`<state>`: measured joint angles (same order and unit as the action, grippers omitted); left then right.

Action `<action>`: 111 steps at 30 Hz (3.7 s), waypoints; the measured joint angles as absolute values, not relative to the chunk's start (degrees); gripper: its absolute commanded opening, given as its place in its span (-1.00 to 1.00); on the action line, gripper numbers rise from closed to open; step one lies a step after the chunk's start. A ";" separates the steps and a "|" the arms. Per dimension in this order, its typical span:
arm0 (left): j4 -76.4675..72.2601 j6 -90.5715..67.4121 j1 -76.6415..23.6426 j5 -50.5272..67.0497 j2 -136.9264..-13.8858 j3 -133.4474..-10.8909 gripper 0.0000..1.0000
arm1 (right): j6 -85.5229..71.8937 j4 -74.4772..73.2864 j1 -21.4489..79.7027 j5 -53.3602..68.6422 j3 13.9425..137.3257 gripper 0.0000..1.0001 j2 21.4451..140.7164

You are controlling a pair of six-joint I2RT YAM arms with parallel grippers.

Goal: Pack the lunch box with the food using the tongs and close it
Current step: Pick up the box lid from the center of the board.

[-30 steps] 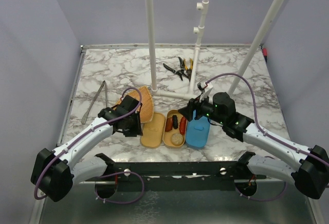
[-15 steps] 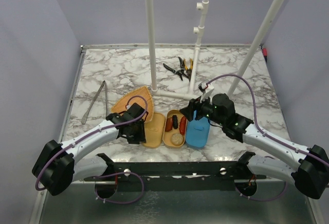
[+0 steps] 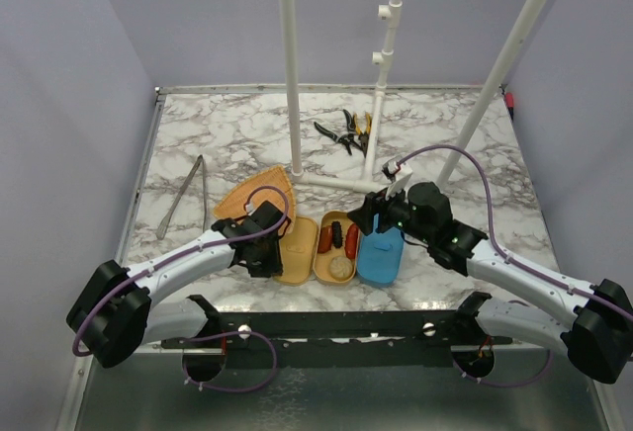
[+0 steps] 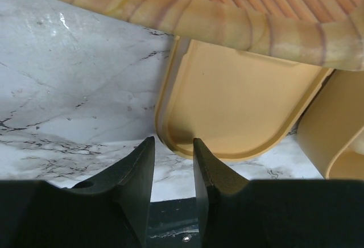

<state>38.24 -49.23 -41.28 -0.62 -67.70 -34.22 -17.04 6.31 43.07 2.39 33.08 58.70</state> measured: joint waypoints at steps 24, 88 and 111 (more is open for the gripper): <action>32.82 -56.97 -41.21 -1.43 -62.41 -28.58 -1.00 | -17.15 6.31 43.07 1.89 32.38 0.28 57.82; 47.42 -47.24 -39.44 -6.85 -63.55 -43.48 -1.00 | 12.19 25.04 84.36 -23.75 39.79 0.33 89.41; 46.39 -47.27 -39.33 -5.58 -63.26 -43.48 -1.00 | 21.54 31.05 86.96 -39.81 44.21 -0.60 105.75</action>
